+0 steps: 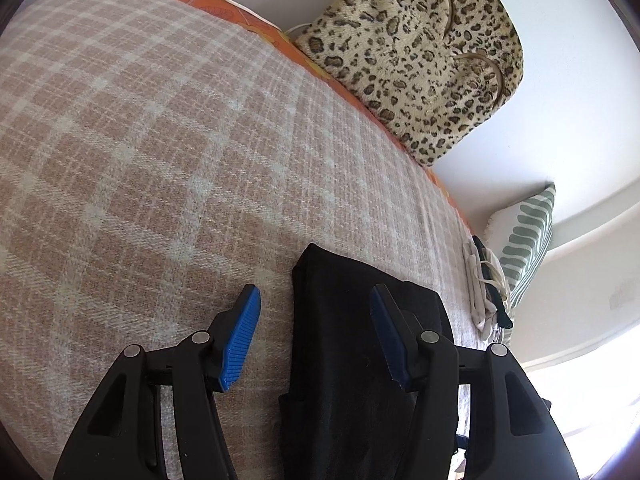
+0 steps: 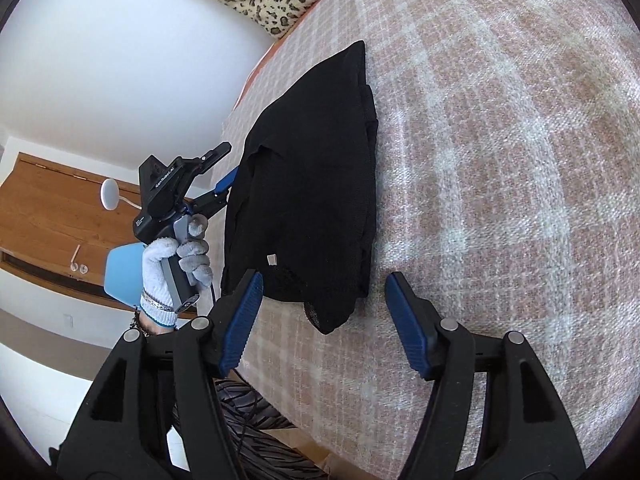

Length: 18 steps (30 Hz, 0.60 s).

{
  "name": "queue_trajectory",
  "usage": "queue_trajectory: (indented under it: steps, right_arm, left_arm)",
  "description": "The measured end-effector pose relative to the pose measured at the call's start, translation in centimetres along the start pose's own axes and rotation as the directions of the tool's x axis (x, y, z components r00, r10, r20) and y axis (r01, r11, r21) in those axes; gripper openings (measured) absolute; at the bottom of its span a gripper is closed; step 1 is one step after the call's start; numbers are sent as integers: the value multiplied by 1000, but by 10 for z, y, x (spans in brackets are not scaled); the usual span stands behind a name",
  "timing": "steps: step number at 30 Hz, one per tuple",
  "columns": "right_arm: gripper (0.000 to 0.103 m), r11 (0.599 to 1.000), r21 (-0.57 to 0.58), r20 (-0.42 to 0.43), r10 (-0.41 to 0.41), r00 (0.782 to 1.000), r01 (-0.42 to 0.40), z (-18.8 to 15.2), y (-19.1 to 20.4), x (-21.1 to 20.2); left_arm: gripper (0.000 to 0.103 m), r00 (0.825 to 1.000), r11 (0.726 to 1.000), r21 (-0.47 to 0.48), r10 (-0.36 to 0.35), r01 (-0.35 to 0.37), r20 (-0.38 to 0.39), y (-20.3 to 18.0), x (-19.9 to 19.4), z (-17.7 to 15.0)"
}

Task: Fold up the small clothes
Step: 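Close the right tool on the folded black top's edge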

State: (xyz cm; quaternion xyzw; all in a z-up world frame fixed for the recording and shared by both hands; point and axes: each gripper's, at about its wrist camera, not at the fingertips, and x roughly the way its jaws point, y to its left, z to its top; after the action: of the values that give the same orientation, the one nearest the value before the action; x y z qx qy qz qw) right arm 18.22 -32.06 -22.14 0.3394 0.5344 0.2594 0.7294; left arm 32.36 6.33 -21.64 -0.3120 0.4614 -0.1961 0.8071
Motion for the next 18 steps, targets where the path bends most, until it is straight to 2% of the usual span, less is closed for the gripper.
queue_trajectory:
  steps: [10,18]
  right_arm:
    - [67,999,9,10,52,999,-52,-19,0,-6]
    - [67,999,-16,13,48,999,-48,-27,11,0]
  left_arm:
    - [56,999,999,4,-34,34,-3,-8,15,7]
    - [56,998,998,23,-65,66,-4,-11,20,7]
